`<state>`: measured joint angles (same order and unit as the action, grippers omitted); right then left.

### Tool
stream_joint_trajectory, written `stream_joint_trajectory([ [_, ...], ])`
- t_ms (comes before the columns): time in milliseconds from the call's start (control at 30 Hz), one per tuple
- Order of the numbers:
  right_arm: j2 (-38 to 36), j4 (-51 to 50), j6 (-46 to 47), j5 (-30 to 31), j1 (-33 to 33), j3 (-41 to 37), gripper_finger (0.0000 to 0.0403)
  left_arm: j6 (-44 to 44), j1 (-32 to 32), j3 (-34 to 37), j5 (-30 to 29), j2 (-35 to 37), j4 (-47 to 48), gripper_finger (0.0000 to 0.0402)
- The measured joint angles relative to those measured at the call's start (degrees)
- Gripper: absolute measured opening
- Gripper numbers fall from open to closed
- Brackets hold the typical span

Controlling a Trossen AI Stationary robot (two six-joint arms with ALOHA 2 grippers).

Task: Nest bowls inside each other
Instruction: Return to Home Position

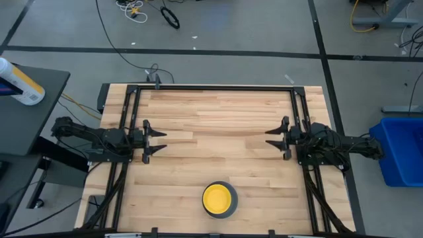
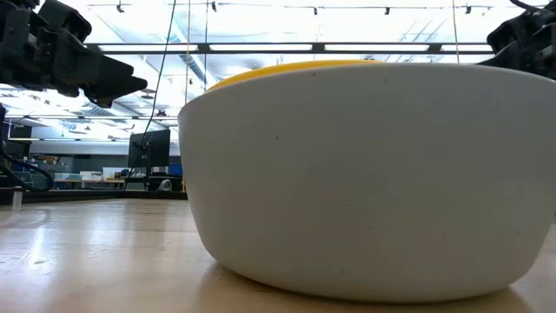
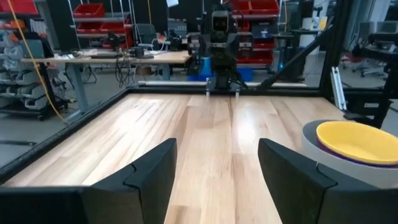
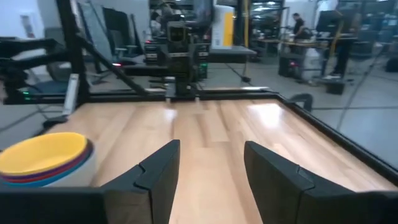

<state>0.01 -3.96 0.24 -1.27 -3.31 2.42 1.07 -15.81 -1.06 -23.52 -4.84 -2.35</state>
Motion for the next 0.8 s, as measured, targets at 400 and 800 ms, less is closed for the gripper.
stream_joint_trajectory([
  [400, 0.15, -0.13, -0.19, 2.20, 0.00, 0.00, 0.0193, -0.49, 0.00, 0.17, 0.21, 0.06, -1.42, 0.0234],
  [800, 0.17, -0.09, -0.47, 2.23, 0.00, 0.00, 0.0194, -4.45, 0.00, 0.17, 0.18, 0.06, -1.63, 0.0234],
])
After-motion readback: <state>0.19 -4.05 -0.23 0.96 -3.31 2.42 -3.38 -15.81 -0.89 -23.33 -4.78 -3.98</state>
